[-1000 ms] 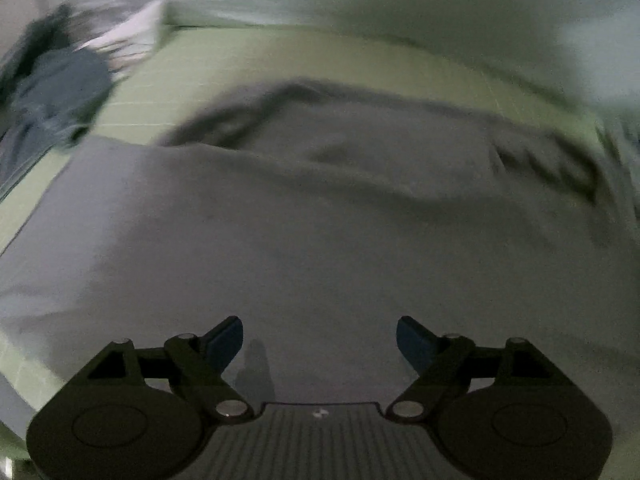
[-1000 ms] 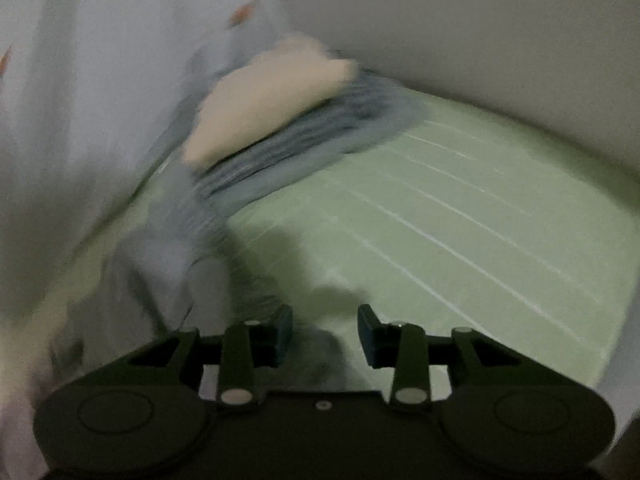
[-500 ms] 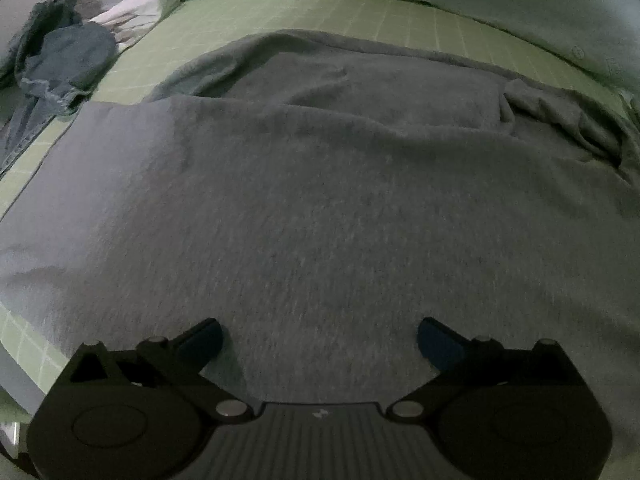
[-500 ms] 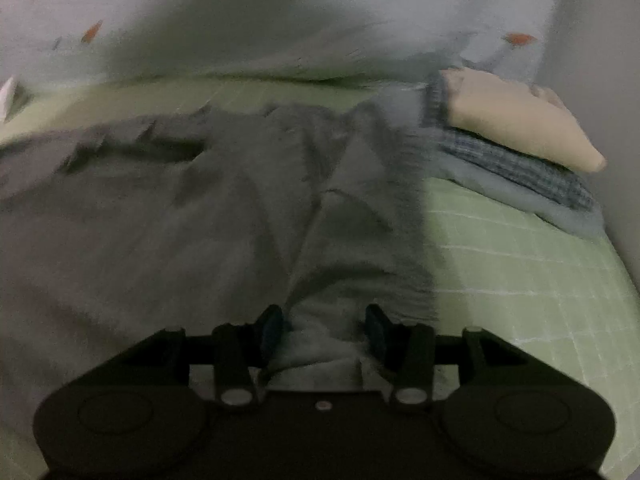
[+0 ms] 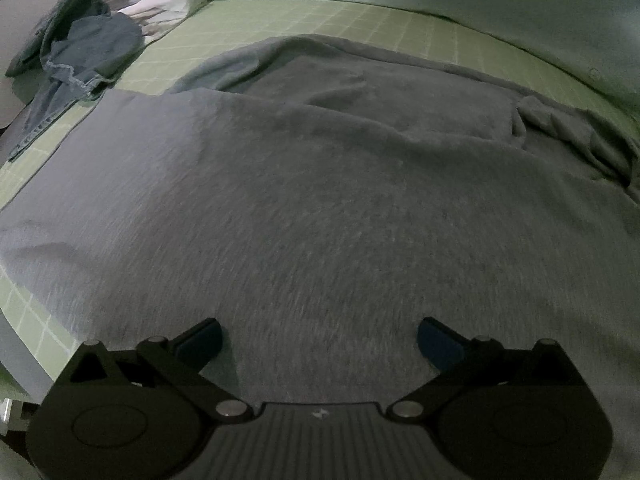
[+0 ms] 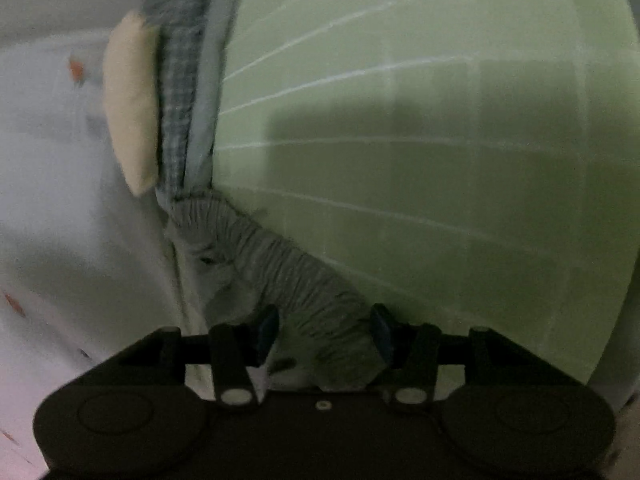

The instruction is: Fold clothes

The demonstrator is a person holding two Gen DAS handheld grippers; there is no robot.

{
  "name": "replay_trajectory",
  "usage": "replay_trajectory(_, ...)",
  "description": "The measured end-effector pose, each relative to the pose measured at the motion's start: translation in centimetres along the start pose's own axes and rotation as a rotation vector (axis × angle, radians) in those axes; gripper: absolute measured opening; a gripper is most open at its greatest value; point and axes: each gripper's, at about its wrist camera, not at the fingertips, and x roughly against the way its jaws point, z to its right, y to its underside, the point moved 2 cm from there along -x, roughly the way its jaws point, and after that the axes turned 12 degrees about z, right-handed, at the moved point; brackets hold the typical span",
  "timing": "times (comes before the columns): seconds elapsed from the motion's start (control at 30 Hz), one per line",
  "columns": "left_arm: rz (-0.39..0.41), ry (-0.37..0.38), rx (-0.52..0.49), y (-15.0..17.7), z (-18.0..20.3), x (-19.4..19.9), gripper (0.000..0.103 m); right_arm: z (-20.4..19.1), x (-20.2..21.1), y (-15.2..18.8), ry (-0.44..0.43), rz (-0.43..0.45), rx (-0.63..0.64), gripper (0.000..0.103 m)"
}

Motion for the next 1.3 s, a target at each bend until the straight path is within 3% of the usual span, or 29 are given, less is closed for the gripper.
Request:
replay_trajectory(0.17, 0.003, -0.005, 0.007, 0.0, 0.1, 0.0, 0.103, 1.9, -0.2, -0.2, -0.034, 0.01, -0.181, 0.052)
replay_trajectory(0.43, 0.018, -0.011, 0.014, 0.3, 0.1, 0.1, 0.103, -0.1, -2.5, 0.4, -0.016, -0.04, -0.103, 0.05)
replay_trajectory(0.63, 0.026, -0.014, 0.017, 0.4, 0.1, 0.2, 0.103, -3.6, -4.6, 1.7, 0.008, -0.047, 0.169, 0.047)
replay_trajectory(0.67, 0.028, -0.014, 0.017, 0.4, 0.0, 0.2, 0.103, -4.1, -4.8, 2.1, 0.023, -0.039, 0.237, 0.038)
replay_trajectory(0.8, 0.033, -0.014, 0.018, 0.5, 0.0, 0.3, 0.103, -6.1, -4.1, 3.1, 0.055, 0.045, 0.534, 0.018)
replay_trajectory(0.9, 0.04, -0.015, 0.019, 0.6, -0.1, 0.3, 0.103, -7.3, -2.5, 2.7, 0.059, 0.154, 0.708, 0.011)
replay_trajectory(1.07, 0.043, -0.01, 0.017, 0.7, -0.2, 0.3, 0.103, -10.7, 1.5, 0.2, 0.091, 0.496, 1.038, 0.011)
replay_trajectory(1.13, 0.042, -0.007, 0.015, 0.7, -0.2, 0.3, 0.103, -11.5, 2.1, -0.6, 0.132, 0.581, 1.155, 0.011)
replay_trajectory(1.23, 0.041, -0.002, 0.011, 0.7, -0.3, 0.3, 0.103, -11.2, 1.0, -0.7, 0.238, 0.568, 1.27, 0.013)
replay_trajectory(1.3, 0.04, 0.001, 0.009, 0.6, -0.3, 0.3, 0.103, -10.5, 0.1, -0.1, 0.312, 0.556, 1.321, 0.024)
